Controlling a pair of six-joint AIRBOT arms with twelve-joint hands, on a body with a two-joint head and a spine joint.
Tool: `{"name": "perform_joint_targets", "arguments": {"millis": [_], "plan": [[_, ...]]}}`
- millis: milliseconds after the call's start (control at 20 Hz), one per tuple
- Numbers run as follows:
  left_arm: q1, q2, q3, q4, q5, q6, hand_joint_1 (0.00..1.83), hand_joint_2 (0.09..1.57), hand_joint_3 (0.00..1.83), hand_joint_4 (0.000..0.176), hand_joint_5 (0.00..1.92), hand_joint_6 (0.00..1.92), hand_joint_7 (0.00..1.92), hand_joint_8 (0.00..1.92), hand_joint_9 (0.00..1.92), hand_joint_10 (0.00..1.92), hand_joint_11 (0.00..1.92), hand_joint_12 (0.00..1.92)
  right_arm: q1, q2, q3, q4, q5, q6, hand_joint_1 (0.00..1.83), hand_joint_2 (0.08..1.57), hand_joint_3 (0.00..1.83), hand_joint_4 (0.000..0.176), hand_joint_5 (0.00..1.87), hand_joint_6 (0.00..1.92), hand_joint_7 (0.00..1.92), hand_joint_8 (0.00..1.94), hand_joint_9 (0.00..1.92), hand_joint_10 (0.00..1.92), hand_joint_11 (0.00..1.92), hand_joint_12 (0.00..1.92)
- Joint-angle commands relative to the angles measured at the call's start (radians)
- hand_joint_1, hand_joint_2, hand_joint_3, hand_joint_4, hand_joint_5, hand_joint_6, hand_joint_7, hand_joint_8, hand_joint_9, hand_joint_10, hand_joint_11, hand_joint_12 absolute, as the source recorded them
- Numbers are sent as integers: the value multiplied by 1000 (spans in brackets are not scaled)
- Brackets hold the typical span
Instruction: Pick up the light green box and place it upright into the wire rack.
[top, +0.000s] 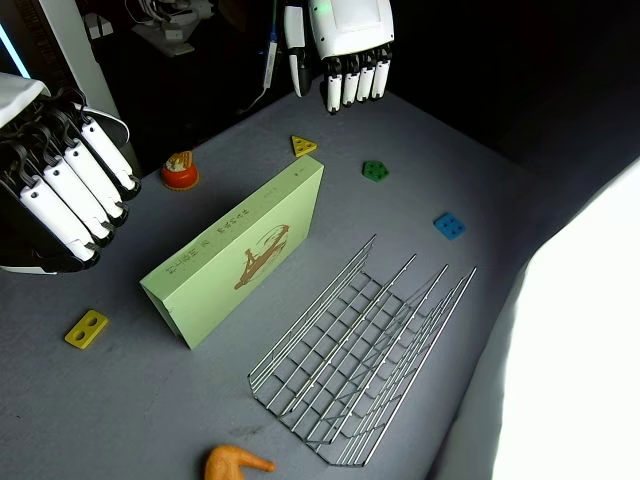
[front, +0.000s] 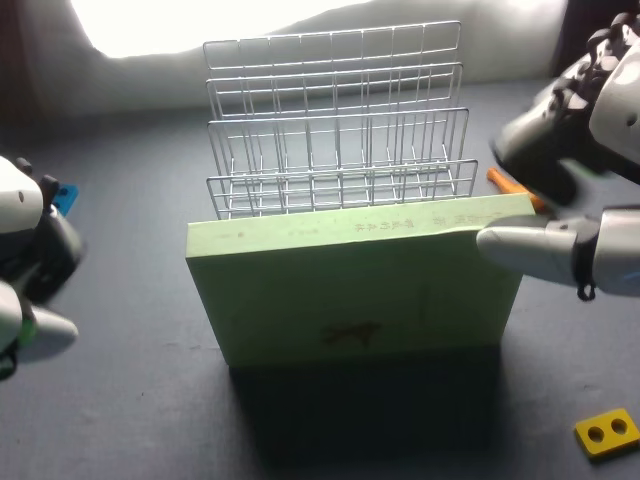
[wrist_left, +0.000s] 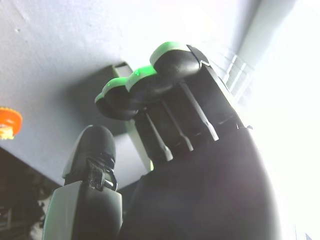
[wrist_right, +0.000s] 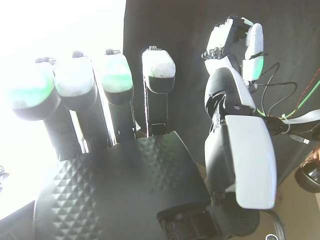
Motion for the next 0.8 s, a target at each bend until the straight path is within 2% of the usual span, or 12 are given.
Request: {"name": "perform_joint_targets", "arguments": {"millis": [0,250,300,450,500,600,750], "plan": [[-4,0,-4,25,-69,6,195,1353,44,0,125,11,148,1,159,22,0,805,16,5,-4,-1,122,-3,74,1197,33,0,170,82,149,9,122,90,0,701],[-1,0,-1,25,-69,6,198,1366,17,0,112,2,126,1,159,7,0,752,16,6,-3,-1,122,-5,58,1204,6,0,179,29,161,3,159,53,0,760],[0,0,-6,26,-69,6,223,1359,11,0,119,4,134,3,168,9,0,767,16,7,-3,28,122,-38,51,1208,6,0,172,23,150,0,148,44,0,763],[2,1,-14,26,-69,6,193,1362,8,0,141,9,149,3,175,6,0,810,2,7,-4,221,157,-163,72,1208,2,0,170,13,136,0,137,28,0,716],[2,0,-15,26,-69,6,171,1366,9,0,137,6,146,1,173,4,0,808,-11,10,-8,224,230,-163,57,1206,1,0,165,9,138,1,146,29,0,718],[7,-2,-18,25,-69,6,176,1363,5,0,144,6,147,1,170,2,0,768,-13,14,-16,232,232,-138,46,1205,0,0,164,6,133,1,147,24,0,742],[7,-8,-23,25,-69,6,232,1351,0,0,142,4,169,6,175,4,0,788,-6,12,-21,232,238,-90,82,1201,0,0,135,6,109,0,129,11,0,644]]}}
